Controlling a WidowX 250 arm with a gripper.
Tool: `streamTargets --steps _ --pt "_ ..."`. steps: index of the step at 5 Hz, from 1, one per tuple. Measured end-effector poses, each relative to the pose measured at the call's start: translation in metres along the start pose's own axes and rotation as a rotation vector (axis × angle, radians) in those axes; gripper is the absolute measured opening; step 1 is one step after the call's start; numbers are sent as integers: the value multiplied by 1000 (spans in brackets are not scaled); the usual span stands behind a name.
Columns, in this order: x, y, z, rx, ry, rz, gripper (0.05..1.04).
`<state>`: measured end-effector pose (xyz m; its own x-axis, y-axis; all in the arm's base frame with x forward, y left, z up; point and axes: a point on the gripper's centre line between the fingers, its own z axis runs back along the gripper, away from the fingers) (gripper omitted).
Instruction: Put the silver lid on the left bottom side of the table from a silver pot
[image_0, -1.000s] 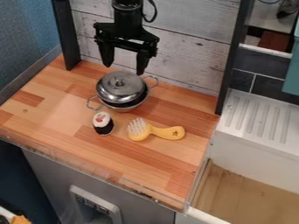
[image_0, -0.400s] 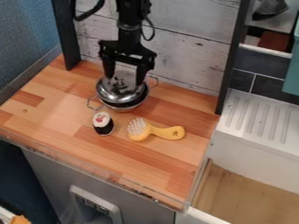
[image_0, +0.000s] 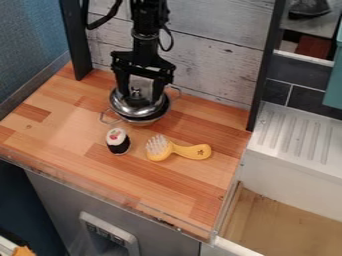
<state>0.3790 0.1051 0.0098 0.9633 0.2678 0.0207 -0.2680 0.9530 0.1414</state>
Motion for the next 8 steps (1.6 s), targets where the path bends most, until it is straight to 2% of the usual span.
streamTargets --steps 2,3,4,5,6,8 --pt "-2 1 1 5 -12 3 401" --pt "-7 -1 1 5 -19 -18 288" --pt "-15 -4 3 -19 -13 -27 288" --pt "-20 -8 17 -67 -5 -34 288" --pt "-23 14 25 -103 15 12 288" --pt "-24 64 39 -138 29 156 288"
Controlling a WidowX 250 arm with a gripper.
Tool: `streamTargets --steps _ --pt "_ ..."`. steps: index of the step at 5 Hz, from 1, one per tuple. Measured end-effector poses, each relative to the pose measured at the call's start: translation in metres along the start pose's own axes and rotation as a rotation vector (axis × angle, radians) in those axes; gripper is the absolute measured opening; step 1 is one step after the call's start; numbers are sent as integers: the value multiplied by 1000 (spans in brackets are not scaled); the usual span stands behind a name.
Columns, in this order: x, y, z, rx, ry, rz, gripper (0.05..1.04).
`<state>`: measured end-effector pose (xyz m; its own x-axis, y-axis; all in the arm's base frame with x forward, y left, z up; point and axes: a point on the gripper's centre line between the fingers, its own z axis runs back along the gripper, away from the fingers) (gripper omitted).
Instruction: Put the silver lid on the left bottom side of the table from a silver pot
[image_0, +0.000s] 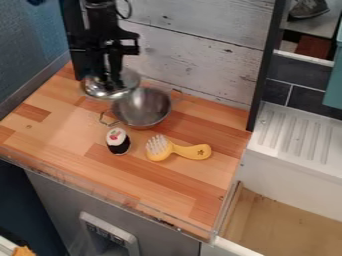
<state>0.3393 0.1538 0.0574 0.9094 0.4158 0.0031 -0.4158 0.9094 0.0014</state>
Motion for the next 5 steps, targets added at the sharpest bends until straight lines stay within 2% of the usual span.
streamTargets --steps 1,2,3,4,5 --pt "-2 34 -1 -4 0 115 288" --pt "-15 58 -12 12 27 207 288" --pt "-27 70 -23 25 55 312 288" --pt "-30 79 -27 54 46 366 288" --pt "-29 82 -55 76 42 419 288"
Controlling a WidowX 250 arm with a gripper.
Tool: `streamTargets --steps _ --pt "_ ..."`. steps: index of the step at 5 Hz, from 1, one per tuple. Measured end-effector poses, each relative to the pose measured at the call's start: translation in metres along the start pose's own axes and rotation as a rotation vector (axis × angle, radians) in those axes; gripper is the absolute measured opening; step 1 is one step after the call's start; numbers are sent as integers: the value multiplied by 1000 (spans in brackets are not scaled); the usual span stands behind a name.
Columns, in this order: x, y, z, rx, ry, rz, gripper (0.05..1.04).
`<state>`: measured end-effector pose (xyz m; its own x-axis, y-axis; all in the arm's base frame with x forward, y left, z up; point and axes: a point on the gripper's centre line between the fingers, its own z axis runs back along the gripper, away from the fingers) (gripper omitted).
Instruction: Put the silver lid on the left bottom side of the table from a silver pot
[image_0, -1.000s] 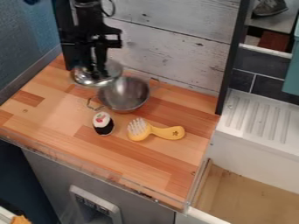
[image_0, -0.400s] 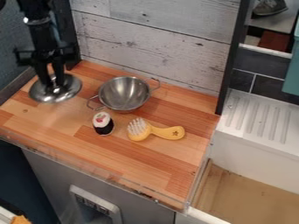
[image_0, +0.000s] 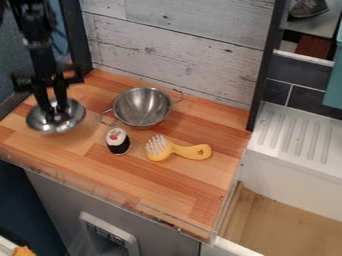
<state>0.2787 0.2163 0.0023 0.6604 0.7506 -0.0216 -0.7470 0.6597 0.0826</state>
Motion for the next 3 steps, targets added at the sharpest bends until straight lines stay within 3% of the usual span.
streamTargets --steps 1,2,3 --pt "3 -2 -5 -10 -18 35 288" --pt "1 -4 -17 -12 11 40 288" --pt "5 -6 -17 -13 -17 39 288"
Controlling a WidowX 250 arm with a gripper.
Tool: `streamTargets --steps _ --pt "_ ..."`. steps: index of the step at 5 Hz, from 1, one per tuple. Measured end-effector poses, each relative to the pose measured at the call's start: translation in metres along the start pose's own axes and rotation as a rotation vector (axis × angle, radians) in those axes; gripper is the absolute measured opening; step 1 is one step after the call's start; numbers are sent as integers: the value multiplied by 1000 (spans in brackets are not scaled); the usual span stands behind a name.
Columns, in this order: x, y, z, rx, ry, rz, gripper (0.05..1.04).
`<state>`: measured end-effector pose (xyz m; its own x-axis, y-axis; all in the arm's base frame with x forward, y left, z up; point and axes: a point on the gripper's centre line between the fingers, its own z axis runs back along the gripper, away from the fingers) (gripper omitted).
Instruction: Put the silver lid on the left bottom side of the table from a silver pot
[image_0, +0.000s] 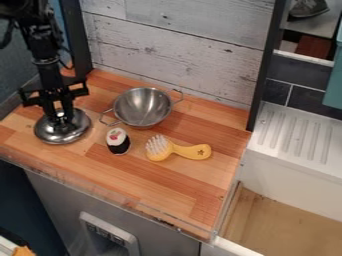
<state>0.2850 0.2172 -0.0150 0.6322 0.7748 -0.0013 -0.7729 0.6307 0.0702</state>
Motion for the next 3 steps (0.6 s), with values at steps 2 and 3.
streamTargets --steps 2,3 --pt "-2 0 -3 1 14 25 653" --pt "-3 -1 -3 -3 22 25 945"
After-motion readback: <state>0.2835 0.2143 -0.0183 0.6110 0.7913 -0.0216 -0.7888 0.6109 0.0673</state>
